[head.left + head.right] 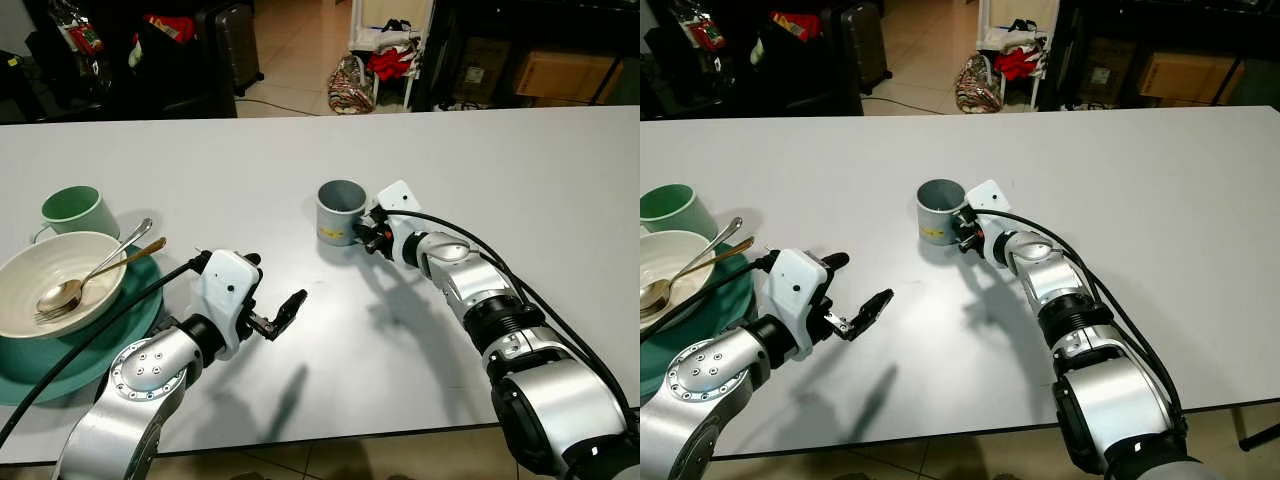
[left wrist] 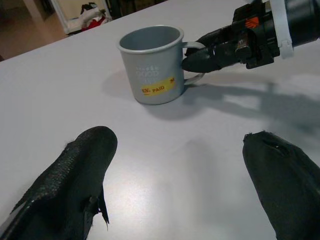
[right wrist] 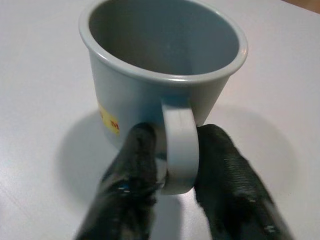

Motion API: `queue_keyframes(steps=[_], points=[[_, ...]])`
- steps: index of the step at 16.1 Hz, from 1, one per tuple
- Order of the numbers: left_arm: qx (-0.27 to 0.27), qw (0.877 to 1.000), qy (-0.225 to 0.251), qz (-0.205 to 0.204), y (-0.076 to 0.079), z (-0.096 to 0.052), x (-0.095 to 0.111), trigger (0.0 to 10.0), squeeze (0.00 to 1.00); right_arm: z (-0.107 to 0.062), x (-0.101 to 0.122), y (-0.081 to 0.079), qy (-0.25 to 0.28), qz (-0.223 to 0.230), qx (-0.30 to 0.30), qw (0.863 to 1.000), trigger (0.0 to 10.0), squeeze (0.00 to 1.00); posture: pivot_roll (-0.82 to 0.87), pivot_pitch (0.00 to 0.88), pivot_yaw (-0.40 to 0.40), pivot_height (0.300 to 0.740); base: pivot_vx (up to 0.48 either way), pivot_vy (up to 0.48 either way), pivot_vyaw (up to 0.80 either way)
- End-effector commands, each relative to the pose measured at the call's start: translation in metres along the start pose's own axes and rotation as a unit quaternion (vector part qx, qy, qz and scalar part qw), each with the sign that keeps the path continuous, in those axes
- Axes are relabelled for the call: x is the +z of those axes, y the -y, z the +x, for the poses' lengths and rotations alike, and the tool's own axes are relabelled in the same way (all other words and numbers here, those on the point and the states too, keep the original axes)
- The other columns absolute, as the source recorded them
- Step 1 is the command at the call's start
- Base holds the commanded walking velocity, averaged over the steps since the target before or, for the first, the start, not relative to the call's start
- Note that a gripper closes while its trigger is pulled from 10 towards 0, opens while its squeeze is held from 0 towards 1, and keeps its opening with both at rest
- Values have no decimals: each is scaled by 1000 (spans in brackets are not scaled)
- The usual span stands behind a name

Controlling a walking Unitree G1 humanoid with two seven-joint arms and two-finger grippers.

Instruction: Setting the table

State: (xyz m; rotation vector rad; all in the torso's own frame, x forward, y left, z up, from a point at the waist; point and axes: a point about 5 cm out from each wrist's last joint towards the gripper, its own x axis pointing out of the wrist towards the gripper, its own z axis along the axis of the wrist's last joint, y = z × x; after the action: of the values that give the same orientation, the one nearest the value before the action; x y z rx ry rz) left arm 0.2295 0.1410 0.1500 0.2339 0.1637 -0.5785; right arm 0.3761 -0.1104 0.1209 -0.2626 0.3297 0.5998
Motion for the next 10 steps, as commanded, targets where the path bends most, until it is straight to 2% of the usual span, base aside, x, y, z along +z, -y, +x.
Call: queue_keyframes(steps=[1, 4, 8, 10], points=[[4, 1000, 4, 5, -3, -1, 4, 10000, 0, -2, 9, 7, 16, 1, 2, 1000, 10000, 1000, 9, 9, 1, 740, 0, 0, 0], [5, 1000, 8, 5, -4, -1, 6, 10000, 0, -14, 13, 17, 32, 10, 15, 999, 10000, 1000, 6, 0, 1, 740, 0, 0, 0], [7, 1000, 21, -3, -3, 2, 9, 10000, 0, -58, 8, 33, 46, 9, 11, 999, 10000, 1000, 7, 0, 4, 740, 0, 0, 0], [19, 999, 37, -6, -6, 1, 18, 10000, 0, -90, 16, 34, 61, 14, 12, 998, 10000, 1000, 0, 0, 8, 740, 0, 0, 0]])
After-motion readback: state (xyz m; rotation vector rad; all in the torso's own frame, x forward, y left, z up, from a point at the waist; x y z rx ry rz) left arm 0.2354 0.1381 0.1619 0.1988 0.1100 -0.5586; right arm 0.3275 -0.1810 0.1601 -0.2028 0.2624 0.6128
